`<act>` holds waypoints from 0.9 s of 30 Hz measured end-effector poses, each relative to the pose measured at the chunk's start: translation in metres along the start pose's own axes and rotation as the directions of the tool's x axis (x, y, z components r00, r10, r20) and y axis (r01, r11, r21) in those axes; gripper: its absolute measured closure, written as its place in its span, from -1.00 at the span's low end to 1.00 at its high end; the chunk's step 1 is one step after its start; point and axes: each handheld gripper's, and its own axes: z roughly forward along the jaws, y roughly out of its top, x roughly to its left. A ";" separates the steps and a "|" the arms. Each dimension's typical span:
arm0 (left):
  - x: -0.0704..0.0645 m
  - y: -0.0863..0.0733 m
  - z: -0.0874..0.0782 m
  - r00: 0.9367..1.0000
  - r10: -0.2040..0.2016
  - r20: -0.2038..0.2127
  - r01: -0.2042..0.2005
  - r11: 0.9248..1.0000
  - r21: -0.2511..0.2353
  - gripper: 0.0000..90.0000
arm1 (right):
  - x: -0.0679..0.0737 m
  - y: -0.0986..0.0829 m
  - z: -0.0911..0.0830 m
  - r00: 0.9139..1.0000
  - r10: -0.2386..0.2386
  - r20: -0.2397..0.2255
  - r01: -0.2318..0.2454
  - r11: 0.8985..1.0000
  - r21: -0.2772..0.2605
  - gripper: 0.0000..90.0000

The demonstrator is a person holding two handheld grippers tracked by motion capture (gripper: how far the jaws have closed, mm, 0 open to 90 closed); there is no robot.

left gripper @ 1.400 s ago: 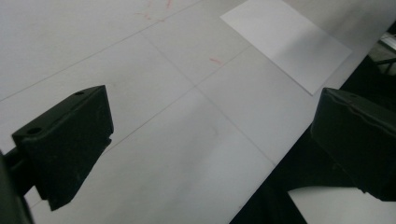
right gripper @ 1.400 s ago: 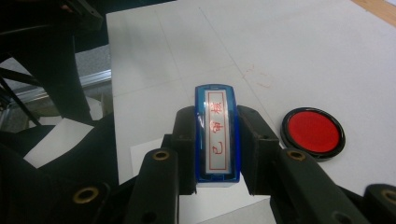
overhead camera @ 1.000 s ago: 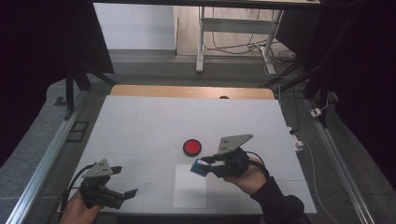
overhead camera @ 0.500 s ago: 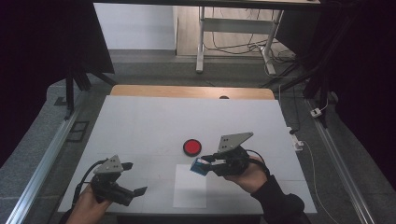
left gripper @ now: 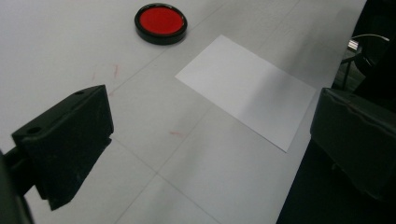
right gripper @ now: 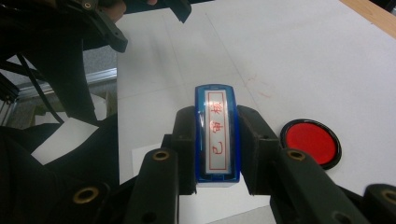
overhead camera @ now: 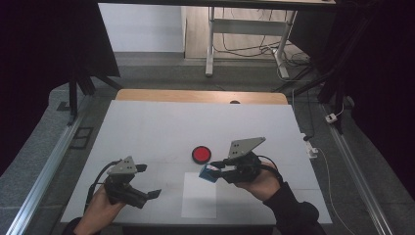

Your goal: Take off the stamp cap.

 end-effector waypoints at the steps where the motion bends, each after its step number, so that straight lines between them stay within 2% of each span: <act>1: 0.000 0.002 0.001 1.000 0.007 -0.001 -0.007 1.000 0.002 -1.00 | 0.000 0.000 0.000 1.000 0.002 -0.002 -0.002 1.000 -0.003 0.56; 6: -0.001 0.012 0.007 0.999 0.044 0.021 -0.044 0.999 0.003 -1.00 | 0.000 0.003 -0.001 1.000 -0.004 -0.001 0.004 1.000 -0.004 0.56; 14: -0.002 0.024 0.022 0.992 0.093 0.080 -0.093 0.996 0.000 -0.99 | 0.001 0.005 -0.002 1.000 -0.019 -0.006 0.019 1.000 -0.006 0.56; 21: -0.001 0.033 0.033 0.982 0.117 0.151 -0.116 0.993 -0.015 -1.00 | 0.002 0.007 -0.001 0.999 -0.033 -0.013 0.033 0.999 -0.011 0.56; 27: -0.002 0.042 0.045 0.974 0.142 0.177 -0.142 0.990 -0.011 -1.00 | 0.003 0.009 0.001 0.999 -0.039 -0.019 0.038 0.999 -0.016 0.56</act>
